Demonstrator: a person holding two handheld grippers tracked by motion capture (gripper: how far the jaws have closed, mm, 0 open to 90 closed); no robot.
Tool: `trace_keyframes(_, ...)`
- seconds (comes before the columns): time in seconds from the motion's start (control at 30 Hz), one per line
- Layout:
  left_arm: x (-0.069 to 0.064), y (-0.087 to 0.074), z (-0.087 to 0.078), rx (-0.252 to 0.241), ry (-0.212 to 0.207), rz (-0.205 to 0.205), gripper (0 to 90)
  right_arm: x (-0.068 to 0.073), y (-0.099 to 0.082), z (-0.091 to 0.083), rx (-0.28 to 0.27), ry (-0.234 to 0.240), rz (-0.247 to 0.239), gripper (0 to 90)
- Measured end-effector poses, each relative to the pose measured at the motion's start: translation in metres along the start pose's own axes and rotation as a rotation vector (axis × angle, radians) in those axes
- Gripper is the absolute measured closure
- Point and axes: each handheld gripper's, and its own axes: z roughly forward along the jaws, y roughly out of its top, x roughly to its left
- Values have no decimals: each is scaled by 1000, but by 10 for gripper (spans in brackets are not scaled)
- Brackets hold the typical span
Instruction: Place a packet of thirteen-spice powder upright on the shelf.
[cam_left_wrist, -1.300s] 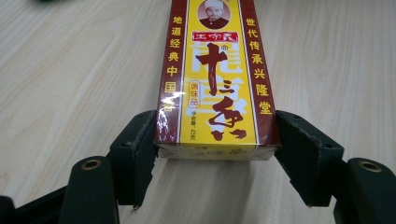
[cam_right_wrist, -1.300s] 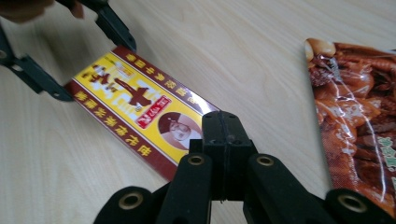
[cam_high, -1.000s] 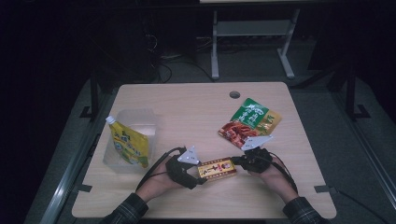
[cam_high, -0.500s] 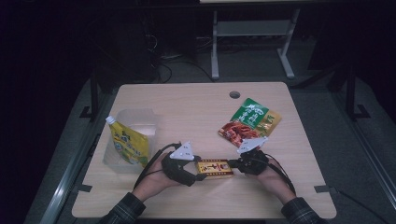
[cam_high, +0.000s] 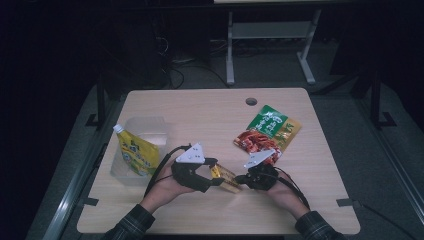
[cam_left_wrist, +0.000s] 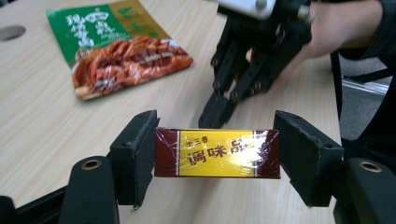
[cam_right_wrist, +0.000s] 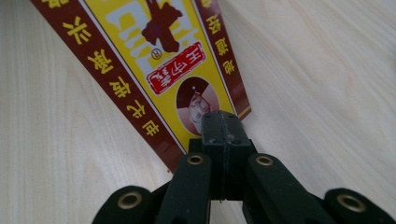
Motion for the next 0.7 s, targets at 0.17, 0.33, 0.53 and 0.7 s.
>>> trace_keyframes(0.17, 0, 11, 8, -13, -11, 14, 323, 1, 0, 2, 6, 10, -1, 900)
trace_keyframes(0.33, 0, 19, 18, -24, -24, 26, 323, 2, -1, 4, 11, 22, -1, 900)
trace_keyframes(0.53, -3, 26, 29, -28, -25, 40, 321, 2, -2, 5, 18, 27, 2, 900)
trace_keyframes(0.7, -4, 25, 28, -29, -27, 37, 315, 2, -2, 4, 17, 27, 5, 900)
